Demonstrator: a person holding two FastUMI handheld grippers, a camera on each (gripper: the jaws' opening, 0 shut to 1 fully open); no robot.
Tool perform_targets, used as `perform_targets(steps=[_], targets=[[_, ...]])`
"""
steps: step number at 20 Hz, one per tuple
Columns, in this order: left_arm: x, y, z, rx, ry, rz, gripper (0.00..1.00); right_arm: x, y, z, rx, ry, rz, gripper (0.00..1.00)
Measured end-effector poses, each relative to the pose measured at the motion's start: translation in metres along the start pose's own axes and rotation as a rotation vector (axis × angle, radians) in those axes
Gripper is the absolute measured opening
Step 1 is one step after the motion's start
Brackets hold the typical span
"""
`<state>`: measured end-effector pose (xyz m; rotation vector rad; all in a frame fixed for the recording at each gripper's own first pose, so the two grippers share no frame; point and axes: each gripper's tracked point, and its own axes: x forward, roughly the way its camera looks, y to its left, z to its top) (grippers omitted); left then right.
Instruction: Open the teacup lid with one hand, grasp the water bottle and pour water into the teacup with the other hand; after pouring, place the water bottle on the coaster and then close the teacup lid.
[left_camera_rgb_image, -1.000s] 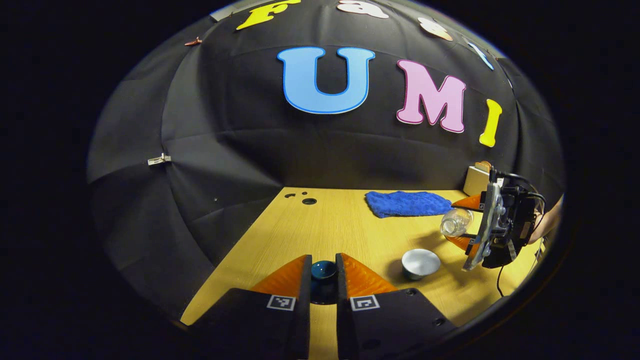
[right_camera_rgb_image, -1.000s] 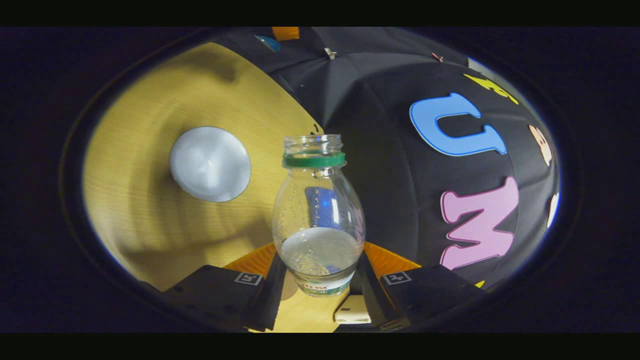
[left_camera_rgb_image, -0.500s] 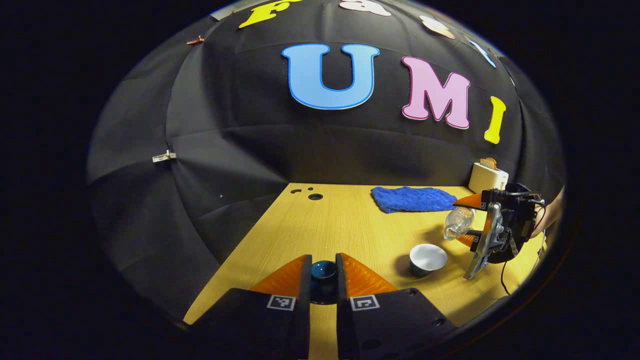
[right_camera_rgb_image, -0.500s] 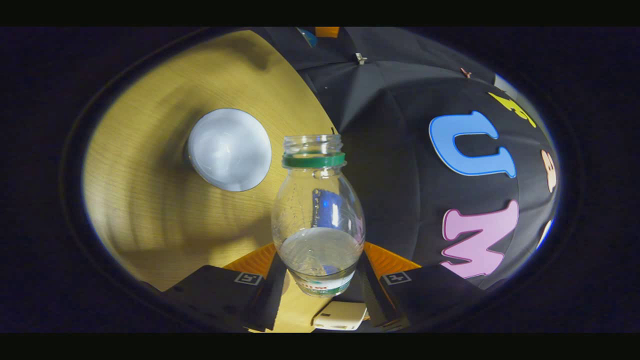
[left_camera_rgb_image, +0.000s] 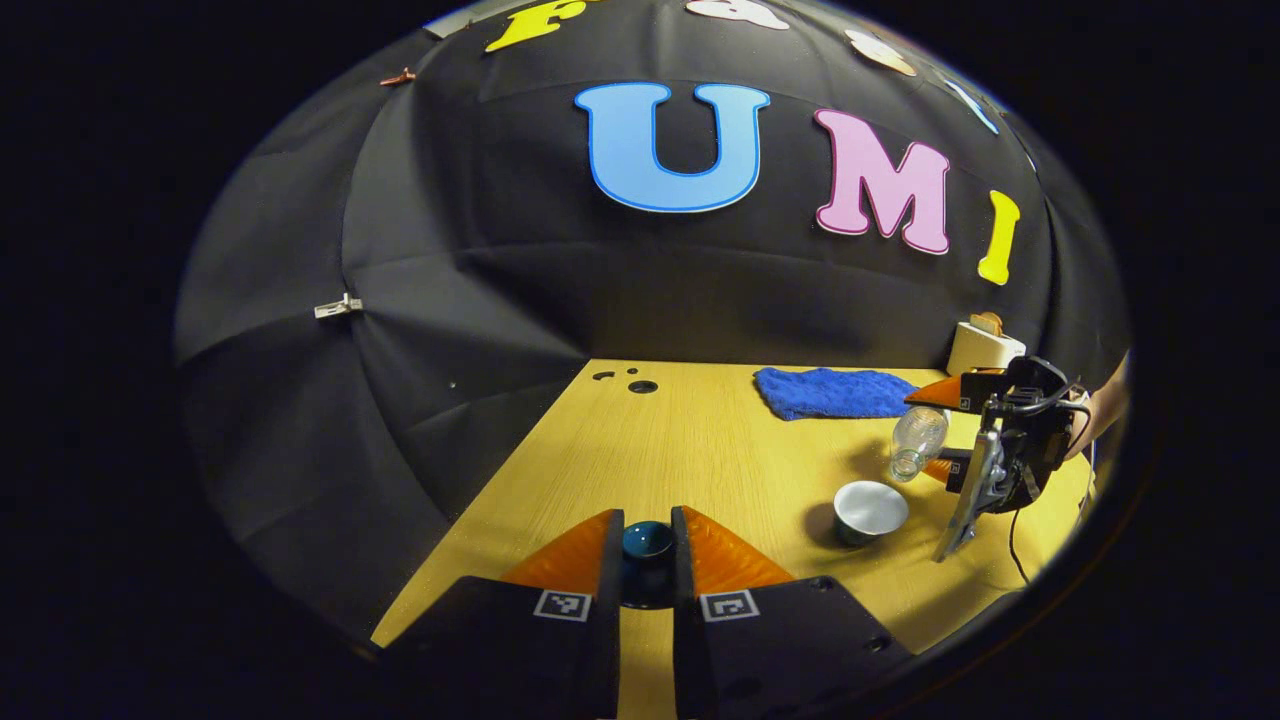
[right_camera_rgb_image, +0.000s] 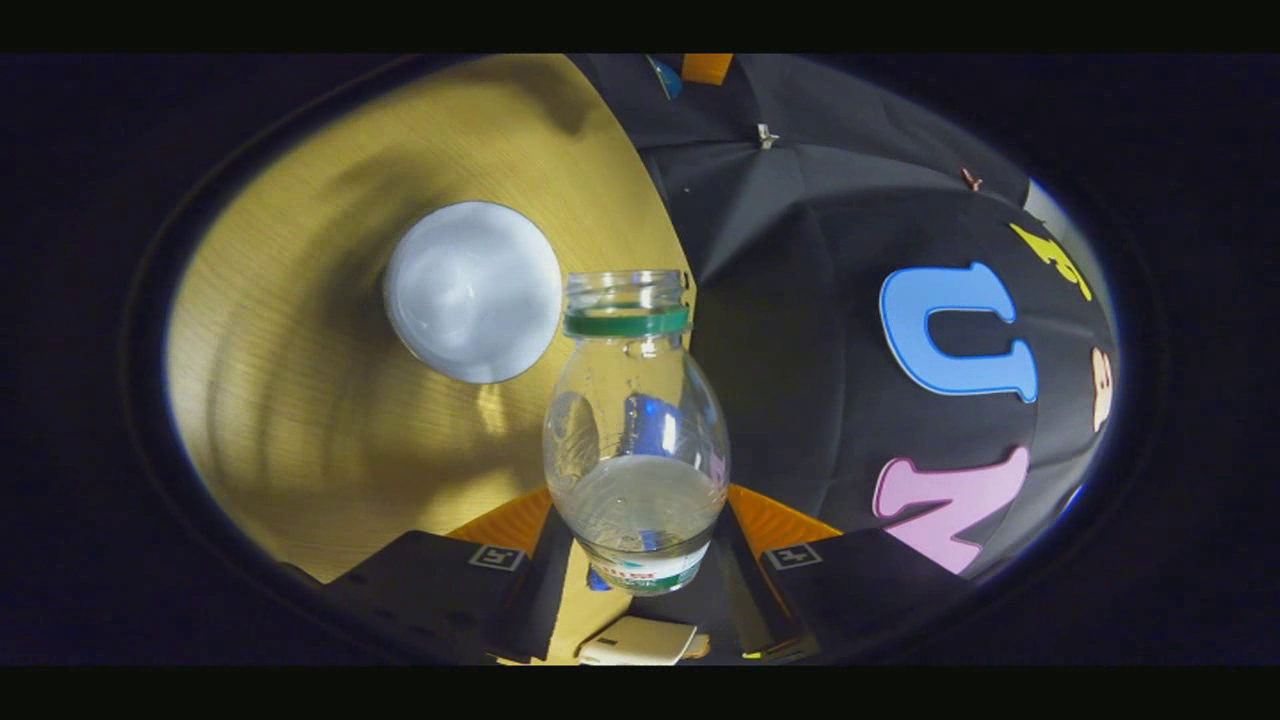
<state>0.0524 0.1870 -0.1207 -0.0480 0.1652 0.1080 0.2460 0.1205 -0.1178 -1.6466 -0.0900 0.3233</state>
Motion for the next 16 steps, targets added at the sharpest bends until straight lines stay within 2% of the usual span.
perform_targets(steps=[1,5,6,7,16], targets=[[0.001,0.000,-0.001,0.003,0.000,0.000,0.25,0.003,-0.002,0.002,-0.013,-0.009,0.002,0.71],[-0.001,0.000,-0.001,0.020,-0.002,-0.002,0.25,0.004,-0.003,0.001,-0.035,-0.012,0.008,0.71],[-0.002,0.000,-0.001,0.020,0.000,-0.003,0.29,0.004,-0.003,0.002,-0.047,-0.019,0.004,0.71],[-0.003,0.000,-0.002,0.018,0.001,-0.005,0.25,0.006,-0.005,0.003,-0.069,-0.028,-0.001,0.71],[-0.012,-0.005,-0.012,0.013,0.021,-0.014,0.25,0.013,-0.008,0.000,-0.141,-0.044,0.001,0.71]])
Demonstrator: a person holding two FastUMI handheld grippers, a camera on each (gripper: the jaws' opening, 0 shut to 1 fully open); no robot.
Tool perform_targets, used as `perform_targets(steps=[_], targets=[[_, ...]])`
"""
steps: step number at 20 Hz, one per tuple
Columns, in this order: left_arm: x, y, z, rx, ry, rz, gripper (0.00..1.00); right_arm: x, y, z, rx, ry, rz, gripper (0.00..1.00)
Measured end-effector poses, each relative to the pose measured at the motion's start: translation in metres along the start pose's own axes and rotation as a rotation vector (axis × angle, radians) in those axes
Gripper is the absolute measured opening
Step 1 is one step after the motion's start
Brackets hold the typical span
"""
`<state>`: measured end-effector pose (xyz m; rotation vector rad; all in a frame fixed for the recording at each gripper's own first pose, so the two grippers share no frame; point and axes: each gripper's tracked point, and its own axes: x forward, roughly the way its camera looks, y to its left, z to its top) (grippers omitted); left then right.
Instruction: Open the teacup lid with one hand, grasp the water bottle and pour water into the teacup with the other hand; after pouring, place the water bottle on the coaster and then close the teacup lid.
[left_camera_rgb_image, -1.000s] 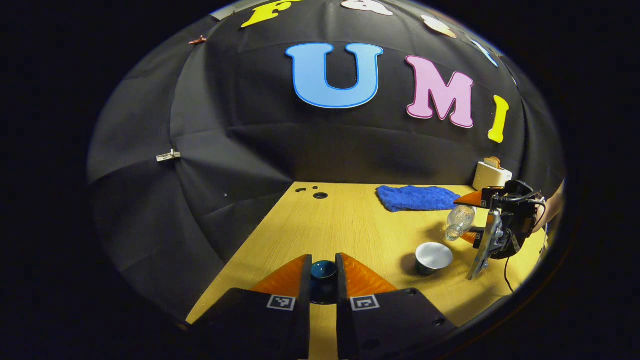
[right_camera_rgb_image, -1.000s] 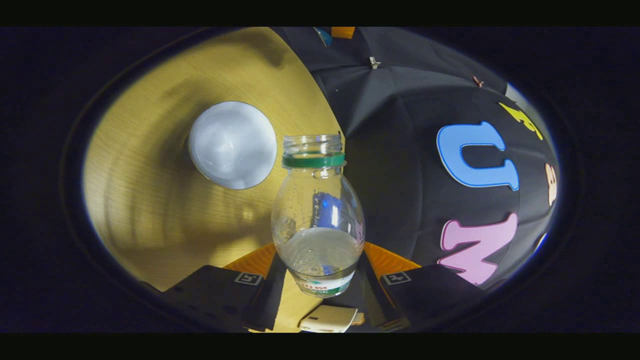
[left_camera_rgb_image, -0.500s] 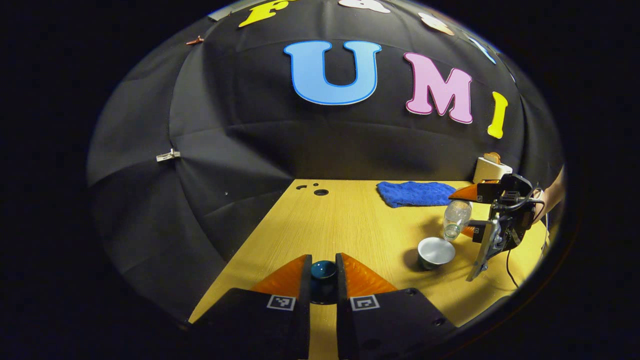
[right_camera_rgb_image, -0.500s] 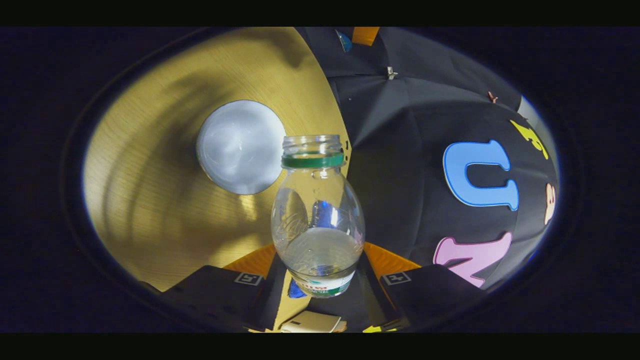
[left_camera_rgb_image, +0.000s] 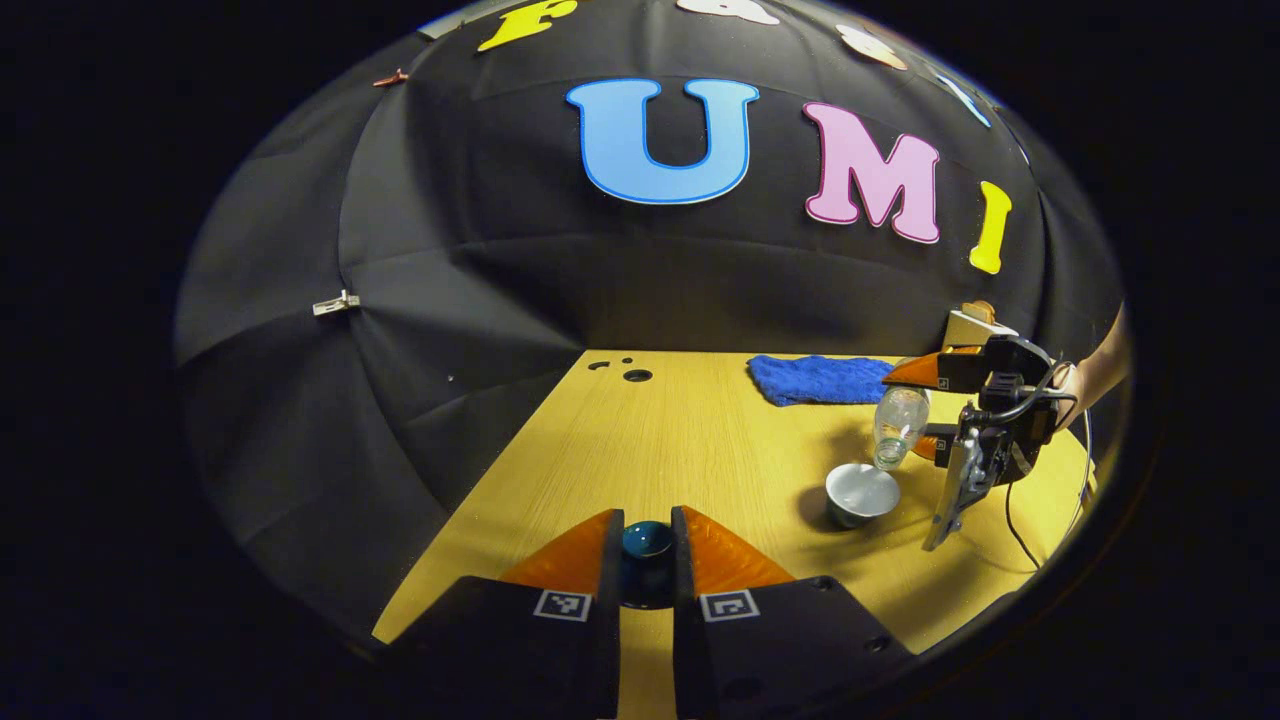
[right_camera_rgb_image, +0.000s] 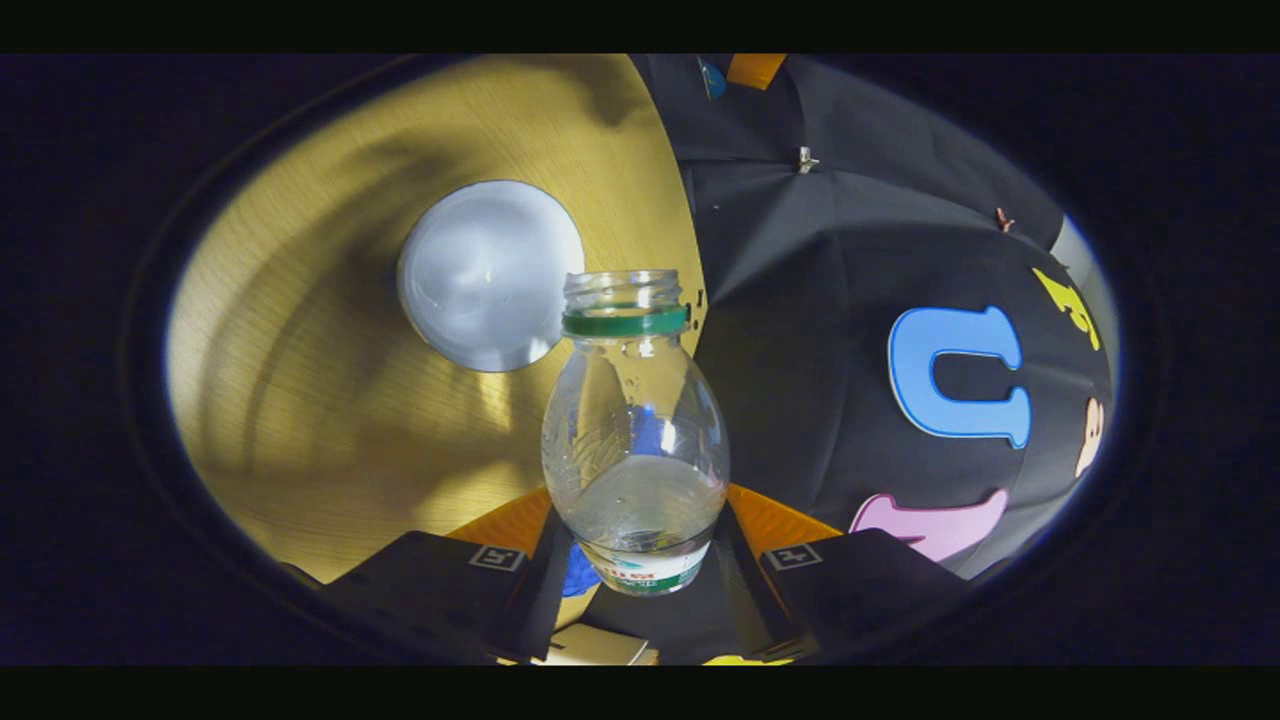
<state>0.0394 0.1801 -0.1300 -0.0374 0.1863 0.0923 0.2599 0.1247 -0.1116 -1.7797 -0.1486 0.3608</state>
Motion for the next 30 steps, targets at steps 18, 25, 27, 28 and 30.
perform_targets(steps=[18,25,27,28,30], targets=[[-0.005,-0.013,0.003,-0.018,-0.011,-0.034,0.25,0.008,0.002,-0.008,-0.116,-0.007,0.019,0.71],[-0.005,-0.016,0.006,0.003,-0.020,-0.051,0.25,0.007,-0.003,-0.005,-0.173,-0.010,0.003,0.71],[-0.003,-0.014,0.007,0.001,-0.021,-0.053,0.25,0.008,-0.002,-0.009,-0.177,0.003,0.006,0.71],[-0.003,-0.015,0.008,0.003,-0.026,-0.057,0.29,0.008,-0.002,-0.009,-0.183,0.005,0.009,0.71],[-0.001,-0.011,0.012,0.026,-0.038,-0.054,0.26,0.010,-0.004,-0.009,-0.204,0.003,0.008,0.71]])
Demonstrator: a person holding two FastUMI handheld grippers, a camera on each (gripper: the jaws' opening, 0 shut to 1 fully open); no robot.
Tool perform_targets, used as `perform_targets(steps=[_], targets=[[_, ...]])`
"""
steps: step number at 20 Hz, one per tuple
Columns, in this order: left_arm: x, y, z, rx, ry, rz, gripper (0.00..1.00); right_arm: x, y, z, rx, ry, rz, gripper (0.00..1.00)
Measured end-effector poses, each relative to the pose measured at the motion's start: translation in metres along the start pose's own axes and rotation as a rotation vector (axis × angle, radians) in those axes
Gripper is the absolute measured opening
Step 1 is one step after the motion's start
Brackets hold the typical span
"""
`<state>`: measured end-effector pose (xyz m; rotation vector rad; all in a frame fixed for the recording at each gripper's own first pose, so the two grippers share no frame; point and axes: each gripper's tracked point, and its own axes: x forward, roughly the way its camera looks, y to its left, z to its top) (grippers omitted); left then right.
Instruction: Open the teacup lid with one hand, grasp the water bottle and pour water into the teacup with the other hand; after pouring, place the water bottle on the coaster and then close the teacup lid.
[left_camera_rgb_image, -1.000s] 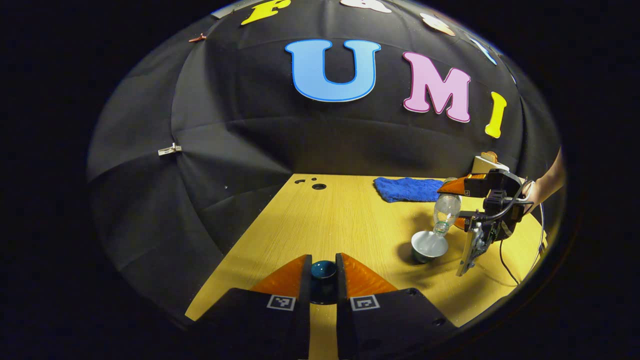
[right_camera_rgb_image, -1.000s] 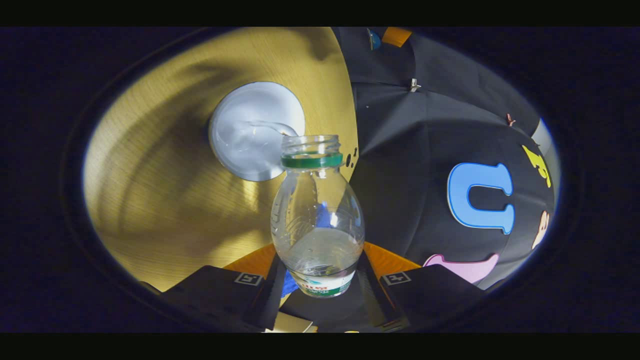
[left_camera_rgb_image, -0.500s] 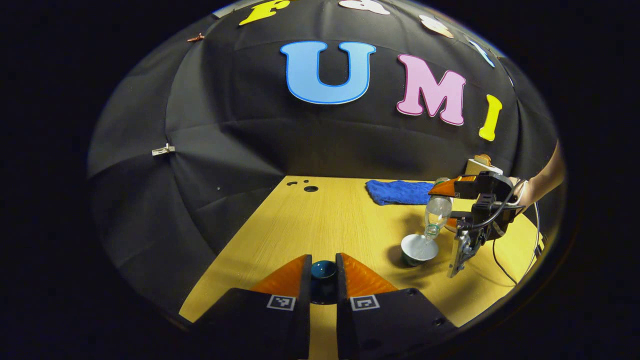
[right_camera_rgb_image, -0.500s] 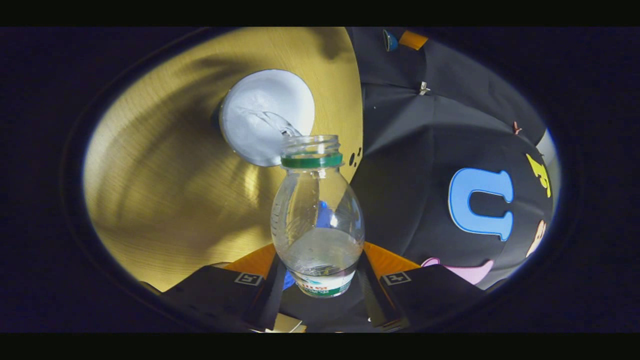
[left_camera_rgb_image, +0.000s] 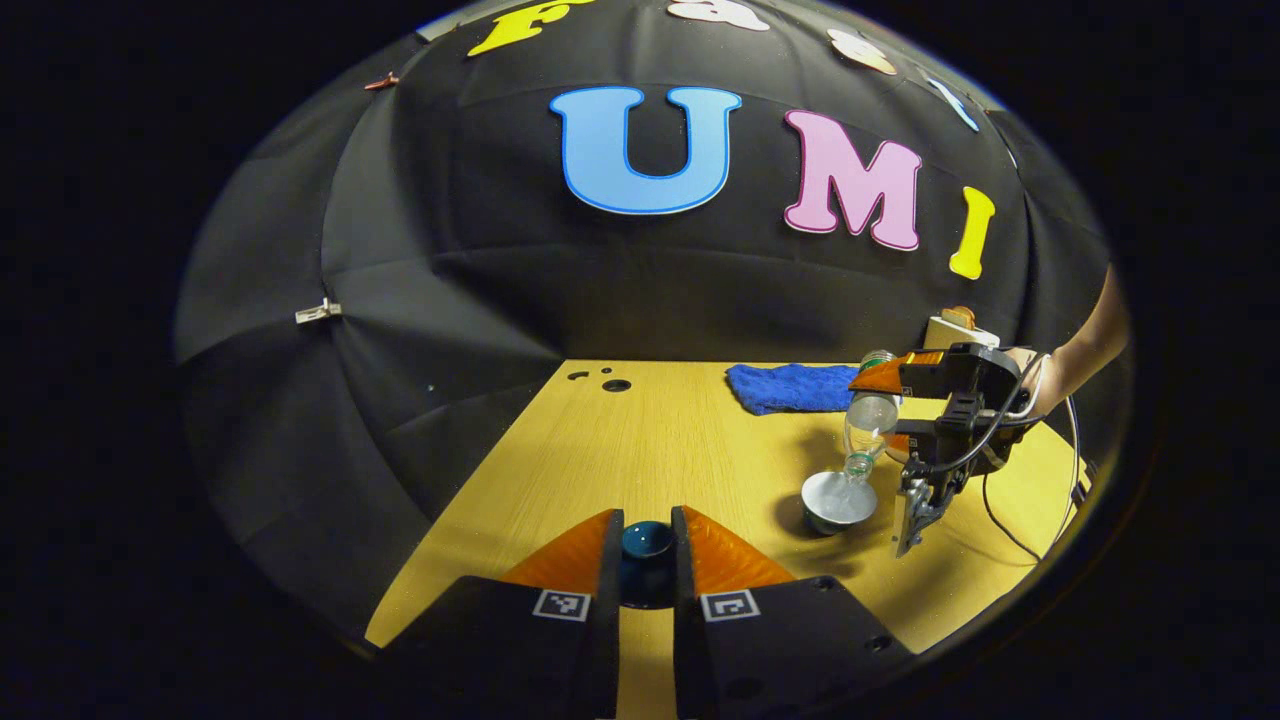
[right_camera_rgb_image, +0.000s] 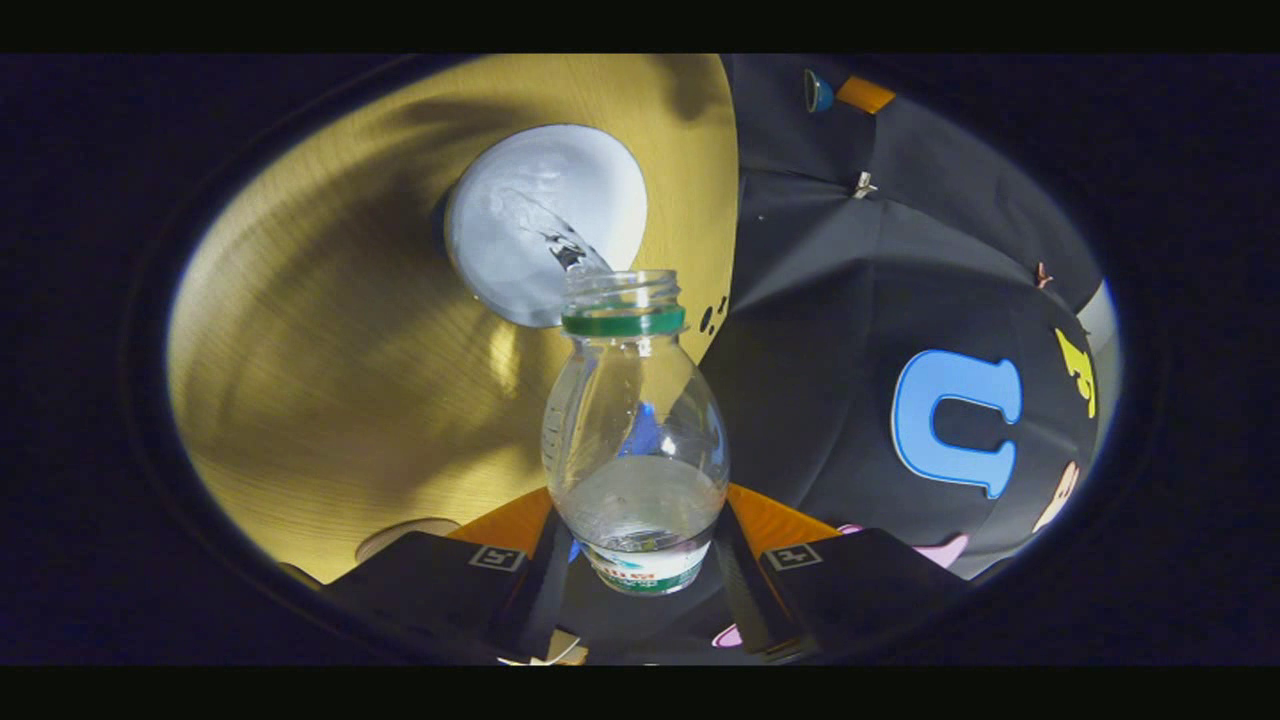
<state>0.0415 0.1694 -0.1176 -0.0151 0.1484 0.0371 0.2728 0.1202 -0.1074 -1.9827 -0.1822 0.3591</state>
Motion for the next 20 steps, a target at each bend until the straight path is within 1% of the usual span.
perform_targets(steps=[5,12,13,14,15,16,17,18,20], targets=[[0.002,0.006,-0.002,-0.007,0.000,0.014,0.26,0.002,-0.001,-0.001,-0.034,0.008,-0.003,0.71],[0.004,0.002,0.000,-0.008,-0.007,0.007,0.26,0.003,-0.002,0.001,-0.060,-0.003,0.015,0.71],[0.003,0.001,0.001,-0.012,-0.004,0.007,0.25,0.002,-0.004,0.003,-0.072,-0.006,0.009,0.71],[0.003,0.001,0.001,-0.011,-0.004,0.007,0.22,0.002,-0.004,0.004,-0.077,-0.008,0.006,0.71],[0.004,0.001,0.001,-0.009,0.000,0.007,0.26,0.002,-0.005,0.004,-0.082,-0.012,0.003,0.71],[0.003,0.000,0.001,-0.007,0.005,0.006,0.26,0.003,-0.007,0.006,-0.092,-0.017,-0.001,0.71],[0.004,0.000,0.000,-0.006,0.007,0.003,0.29,0.003,-0.008,0.008,-0.104,-0.021,-0.004,0.71],[0.004,-0.001,0.001,-0.004,0.009,0.001,0.26,0.001,-0.009,0.009,-0.117,-0.024,-0.004,0.71],[0.004,-0.002,0.003,0.013,0.001,-0.004,0.26,0.001,-0.011,0.012,-0.147,-0.037,-0.006,0.71]])
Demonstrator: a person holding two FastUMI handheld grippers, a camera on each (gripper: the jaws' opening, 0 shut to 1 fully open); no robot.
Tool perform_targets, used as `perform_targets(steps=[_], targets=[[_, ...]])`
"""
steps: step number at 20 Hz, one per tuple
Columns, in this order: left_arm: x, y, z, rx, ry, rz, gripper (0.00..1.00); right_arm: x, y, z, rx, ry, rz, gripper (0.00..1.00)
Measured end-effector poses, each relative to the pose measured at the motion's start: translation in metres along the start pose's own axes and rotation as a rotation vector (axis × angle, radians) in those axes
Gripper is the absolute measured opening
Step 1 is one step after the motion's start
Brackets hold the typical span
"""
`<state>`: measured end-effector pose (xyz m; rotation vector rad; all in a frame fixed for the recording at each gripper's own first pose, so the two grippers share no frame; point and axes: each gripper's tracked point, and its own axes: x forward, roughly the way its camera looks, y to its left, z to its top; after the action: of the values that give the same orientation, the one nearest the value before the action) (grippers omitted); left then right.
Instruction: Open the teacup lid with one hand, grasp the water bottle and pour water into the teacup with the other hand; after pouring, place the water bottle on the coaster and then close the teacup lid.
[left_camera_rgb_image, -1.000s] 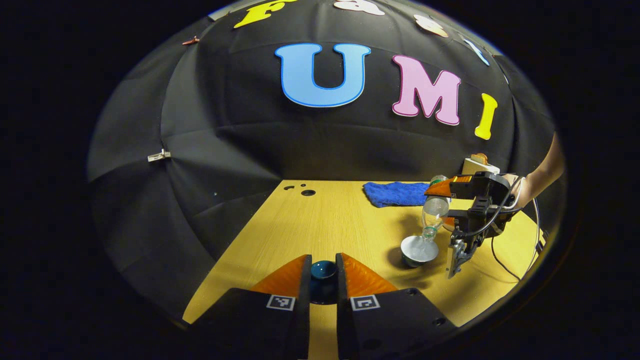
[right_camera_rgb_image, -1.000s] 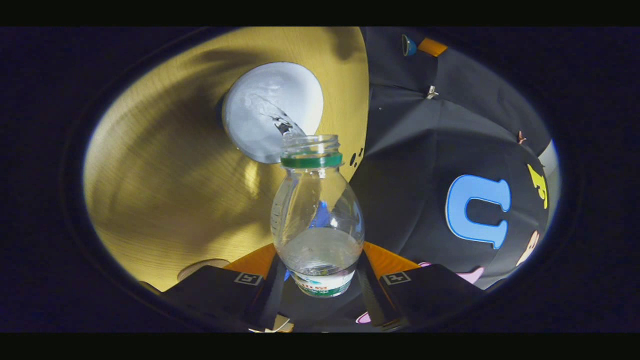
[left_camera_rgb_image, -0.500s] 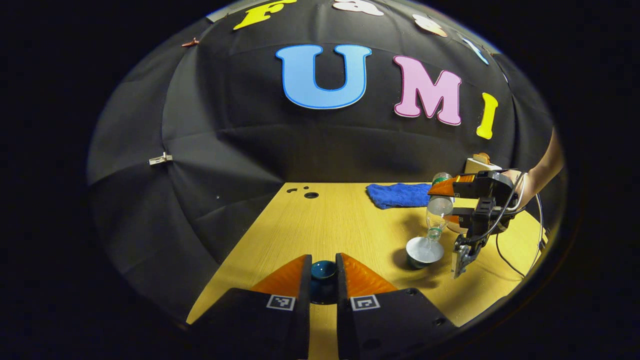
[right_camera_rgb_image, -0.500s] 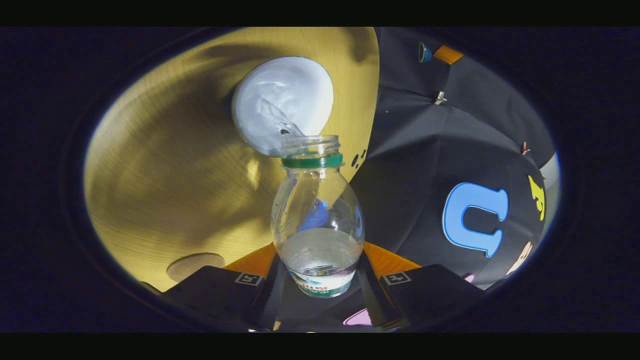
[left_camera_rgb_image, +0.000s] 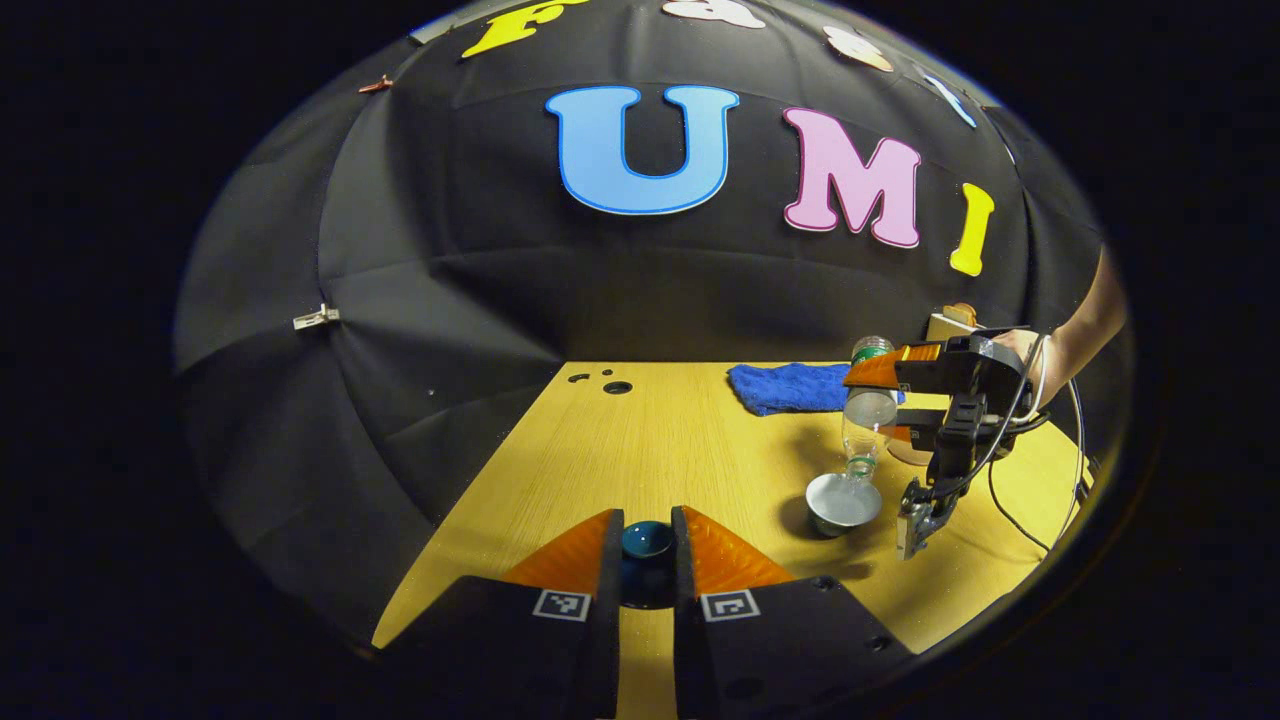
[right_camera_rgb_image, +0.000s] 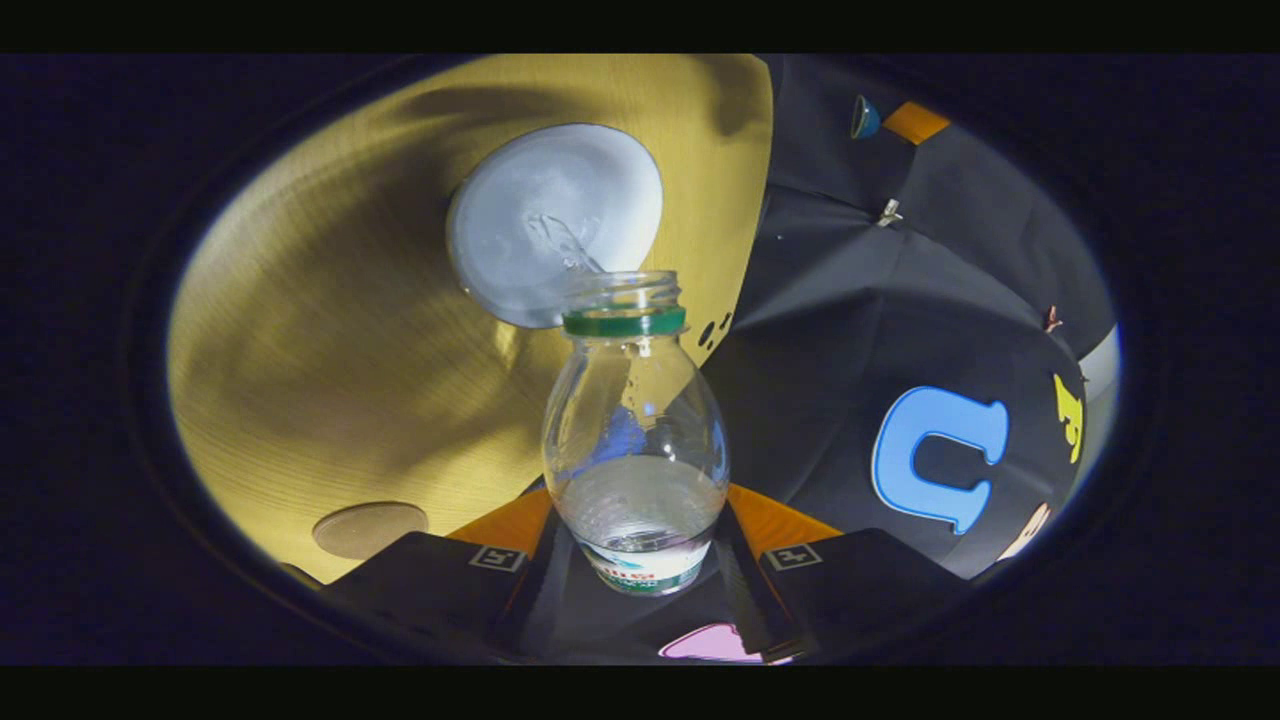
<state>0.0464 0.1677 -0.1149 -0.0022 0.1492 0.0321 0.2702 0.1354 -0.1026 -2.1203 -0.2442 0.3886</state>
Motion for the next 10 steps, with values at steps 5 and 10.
perform_targets(steps=[5,10], targets=[[0.0022,-0.0046,0.0032,0.015,-0.005,-0.016,0.26,-0.0016,-0.0021,0.0010,-0.022,-0.006,-0.011,0.71],[0.0002,-0.0087,0.0066,0.025,-0.013,-0.021,0.26,-0.0011,-0.0046,0.0062,-0.056,-0.031,-0.018,0.71]])
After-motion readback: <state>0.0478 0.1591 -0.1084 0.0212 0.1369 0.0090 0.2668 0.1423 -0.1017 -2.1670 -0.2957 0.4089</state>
